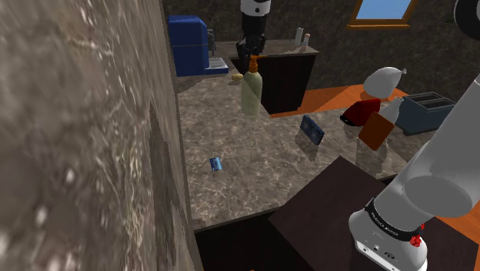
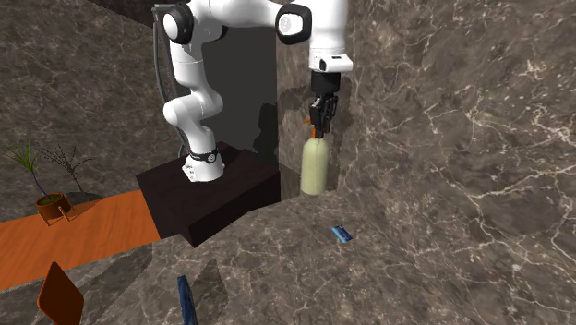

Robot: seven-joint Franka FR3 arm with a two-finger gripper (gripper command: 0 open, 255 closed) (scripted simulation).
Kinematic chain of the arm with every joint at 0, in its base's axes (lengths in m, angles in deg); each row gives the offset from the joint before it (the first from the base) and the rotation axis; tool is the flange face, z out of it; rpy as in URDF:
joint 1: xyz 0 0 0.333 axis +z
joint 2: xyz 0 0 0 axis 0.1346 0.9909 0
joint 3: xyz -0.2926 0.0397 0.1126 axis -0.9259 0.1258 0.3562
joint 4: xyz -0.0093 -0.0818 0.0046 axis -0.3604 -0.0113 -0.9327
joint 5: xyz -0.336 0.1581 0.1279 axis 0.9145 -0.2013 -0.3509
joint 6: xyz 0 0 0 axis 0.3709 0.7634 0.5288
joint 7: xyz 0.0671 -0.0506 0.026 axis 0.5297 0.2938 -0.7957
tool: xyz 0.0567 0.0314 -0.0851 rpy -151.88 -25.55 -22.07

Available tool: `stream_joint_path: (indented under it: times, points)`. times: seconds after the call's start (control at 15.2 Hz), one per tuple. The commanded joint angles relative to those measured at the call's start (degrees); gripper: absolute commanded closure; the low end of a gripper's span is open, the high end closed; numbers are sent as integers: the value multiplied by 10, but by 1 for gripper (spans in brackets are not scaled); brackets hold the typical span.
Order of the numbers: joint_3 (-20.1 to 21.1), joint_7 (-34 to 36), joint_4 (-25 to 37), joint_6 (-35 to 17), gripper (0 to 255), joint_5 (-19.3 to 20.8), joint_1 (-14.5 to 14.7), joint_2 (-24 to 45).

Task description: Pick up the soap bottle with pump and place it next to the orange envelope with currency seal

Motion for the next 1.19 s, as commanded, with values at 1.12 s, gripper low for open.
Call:
stream_joint_path:
  times: [1.12]
  points:
    - [-112,-203,-228,-29,255,-4,-94,-210]
